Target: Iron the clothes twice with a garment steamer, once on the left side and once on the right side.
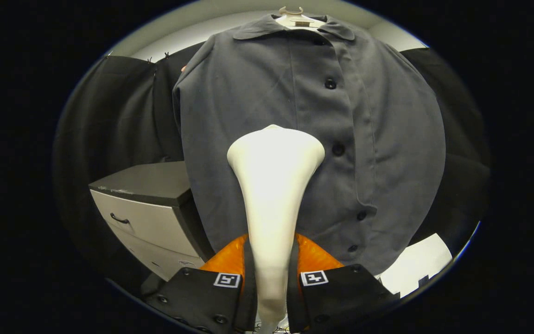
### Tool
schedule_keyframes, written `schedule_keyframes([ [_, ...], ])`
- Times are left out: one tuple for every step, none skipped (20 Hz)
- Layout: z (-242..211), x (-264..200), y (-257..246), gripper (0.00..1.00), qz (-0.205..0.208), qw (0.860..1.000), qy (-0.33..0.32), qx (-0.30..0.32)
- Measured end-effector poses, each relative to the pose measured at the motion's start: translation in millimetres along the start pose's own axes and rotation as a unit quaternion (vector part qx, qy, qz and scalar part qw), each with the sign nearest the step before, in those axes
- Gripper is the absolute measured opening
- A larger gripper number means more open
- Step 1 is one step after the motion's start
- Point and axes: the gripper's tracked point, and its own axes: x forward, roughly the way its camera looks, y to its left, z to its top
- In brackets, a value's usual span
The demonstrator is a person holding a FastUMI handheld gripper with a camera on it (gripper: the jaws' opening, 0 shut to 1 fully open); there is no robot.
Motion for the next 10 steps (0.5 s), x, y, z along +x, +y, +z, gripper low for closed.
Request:
schedule_keyframes([
  [-9.1, 0.4, -0.1, 0.34, 0.001, 1.000, 0.004, -0.001],
  [-18.7, 1.6, -0.4, 0.34, 0.002, 1.000, 0.009, -0.001],
  [-28.5, 1.8, 0.2, 0.34, 0.004, 1.000, 0.016, -0.002],
  [-39.0, 2.4, 0.6, 0.33, 0.005, 1.000, 0.023, -0.003],
  [-49.3, 2.5, -0.2, 0.34, 0.006, 1.000, 0.031, -0.003],
  [-59.5, 3.1, -0.1, 0.34, 0.007, 0.999, 0.038, -0.001],
  [-68.7, 2.5, -1.0, 0.33, 0.008, 0.999, 0.044, 0.002],
  [-77.4, 2.4, -0.8, 0.33, 0.008, 0.999, 0.049, 0.003],
  [-86.9, 1.8, -0.8, 0.34, 0.008, 0.998, 0.056, 0.005],
  [-97.0, 2.0, -0.6, 0.34, 0.008, 0.998, 0.061, 0.006],
])
